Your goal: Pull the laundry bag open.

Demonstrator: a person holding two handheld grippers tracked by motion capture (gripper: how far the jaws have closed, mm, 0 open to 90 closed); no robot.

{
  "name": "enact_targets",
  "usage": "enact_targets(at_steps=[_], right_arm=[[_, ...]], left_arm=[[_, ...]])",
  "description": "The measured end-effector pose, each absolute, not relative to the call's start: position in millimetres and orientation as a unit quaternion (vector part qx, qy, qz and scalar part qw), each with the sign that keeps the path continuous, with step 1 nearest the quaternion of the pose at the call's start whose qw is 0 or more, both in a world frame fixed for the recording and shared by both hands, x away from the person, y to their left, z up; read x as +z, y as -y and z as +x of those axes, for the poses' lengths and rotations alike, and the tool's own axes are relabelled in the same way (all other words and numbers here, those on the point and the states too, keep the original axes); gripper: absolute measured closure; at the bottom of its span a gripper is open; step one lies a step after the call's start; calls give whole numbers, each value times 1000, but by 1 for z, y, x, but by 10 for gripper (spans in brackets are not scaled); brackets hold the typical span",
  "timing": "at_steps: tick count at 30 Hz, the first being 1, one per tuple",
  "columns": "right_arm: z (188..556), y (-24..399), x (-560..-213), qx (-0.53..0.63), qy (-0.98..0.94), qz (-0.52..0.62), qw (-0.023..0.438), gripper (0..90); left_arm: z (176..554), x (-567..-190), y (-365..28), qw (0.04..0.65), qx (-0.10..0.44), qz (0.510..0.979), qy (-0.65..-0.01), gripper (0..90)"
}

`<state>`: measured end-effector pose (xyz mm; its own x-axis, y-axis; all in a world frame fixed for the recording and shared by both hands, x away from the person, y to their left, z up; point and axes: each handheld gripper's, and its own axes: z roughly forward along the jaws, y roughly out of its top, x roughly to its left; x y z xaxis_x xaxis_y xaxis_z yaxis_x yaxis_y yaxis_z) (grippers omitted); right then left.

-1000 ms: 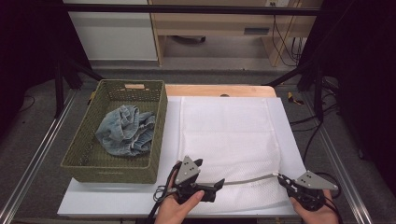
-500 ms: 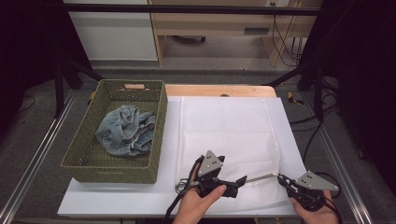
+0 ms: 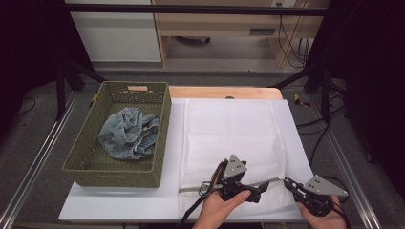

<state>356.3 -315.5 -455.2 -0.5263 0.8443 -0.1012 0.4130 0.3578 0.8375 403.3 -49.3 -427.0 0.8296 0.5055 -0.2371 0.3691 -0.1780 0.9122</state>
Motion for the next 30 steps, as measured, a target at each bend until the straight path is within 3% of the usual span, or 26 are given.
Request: enact_targets(at_steps=[21,26,30], right_arm=[[356,316,-455,399,-779,399,274,846],[356,315,-455,401,-779,396,274,846],[355,315,-455,400,-780,394,275,846]], left_arm=[[418,-443,78,573,50,765,-289,88],[416,-443,85,576,38,767,-280,161],[412,-444,89,575,19,772,-269,320]])
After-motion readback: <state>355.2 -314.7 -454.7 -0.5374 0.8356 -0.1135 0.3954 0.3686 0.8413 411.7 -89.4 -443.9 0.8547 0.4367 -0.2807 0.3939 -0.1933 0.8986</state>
